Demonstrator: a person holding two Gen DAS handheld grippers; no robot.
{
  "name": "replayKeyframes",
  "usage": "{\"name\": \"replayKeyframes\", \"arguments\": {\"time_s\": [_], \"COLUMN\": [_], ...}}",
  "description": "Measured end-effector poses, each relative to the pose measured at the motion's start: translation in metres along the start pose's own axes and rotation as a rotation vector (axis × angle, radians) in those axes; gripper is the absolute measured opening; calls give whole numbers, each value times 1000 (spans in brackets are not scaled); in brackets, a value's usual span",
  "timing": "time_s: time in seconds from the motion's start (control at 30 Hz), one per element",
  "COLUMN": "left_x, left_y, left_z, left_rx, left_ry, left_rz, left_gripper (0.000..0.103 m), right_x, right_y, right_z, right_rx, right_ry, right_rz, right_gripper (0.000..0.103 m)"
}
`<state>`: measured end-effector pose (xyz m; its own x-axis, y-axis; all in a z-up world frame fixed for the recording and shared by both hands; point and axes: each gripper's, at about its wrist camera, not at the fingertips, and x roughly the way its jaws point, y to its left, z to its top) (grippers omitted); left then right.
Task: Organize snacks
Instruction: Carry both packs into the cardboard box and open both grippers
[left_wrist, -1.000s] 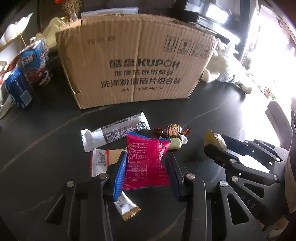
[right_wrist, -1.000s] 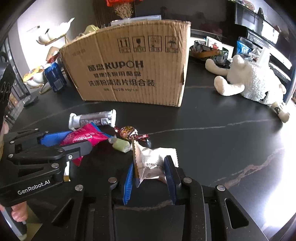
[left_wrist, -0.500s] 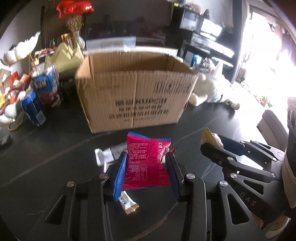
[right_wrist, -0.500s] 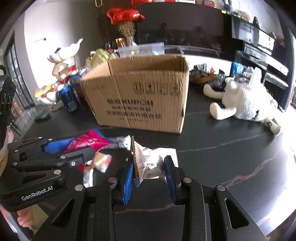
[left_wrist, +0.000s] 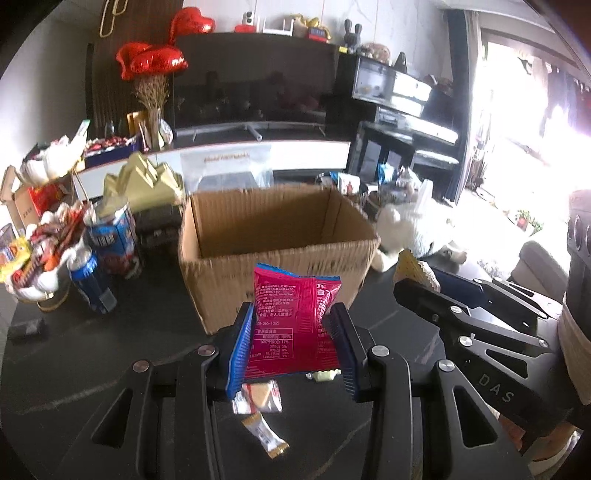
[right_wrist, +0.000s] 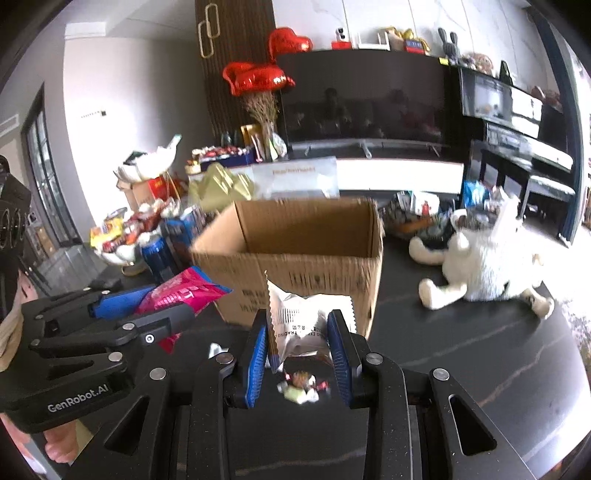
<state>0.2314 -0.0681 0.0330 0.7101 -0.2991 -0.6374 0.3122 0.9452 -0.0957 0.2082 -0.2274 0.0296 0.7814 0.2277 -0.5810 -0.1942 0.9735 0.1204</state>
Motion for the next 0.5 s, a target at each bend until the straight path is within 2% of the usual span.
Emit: {"name": "replayKeyframes", "arguments": {"time_s": [0.3, 0.5], "left_x": [-9, 4], "left_y": [5, 16], "left_z": [38, 60], "left_rx": [25, 11], "left_ry": [-63, -48], "left_rz": [28, 22], "left_gripper": [41, 41], "right_x": [0, 19], "right_y": [3, 3], "right_z": [38, 60], "right_rx": [-14, -42], "right_ry": [-55, -40], "right_rz": [13, 18], "right_gripper": [33, 33]}}
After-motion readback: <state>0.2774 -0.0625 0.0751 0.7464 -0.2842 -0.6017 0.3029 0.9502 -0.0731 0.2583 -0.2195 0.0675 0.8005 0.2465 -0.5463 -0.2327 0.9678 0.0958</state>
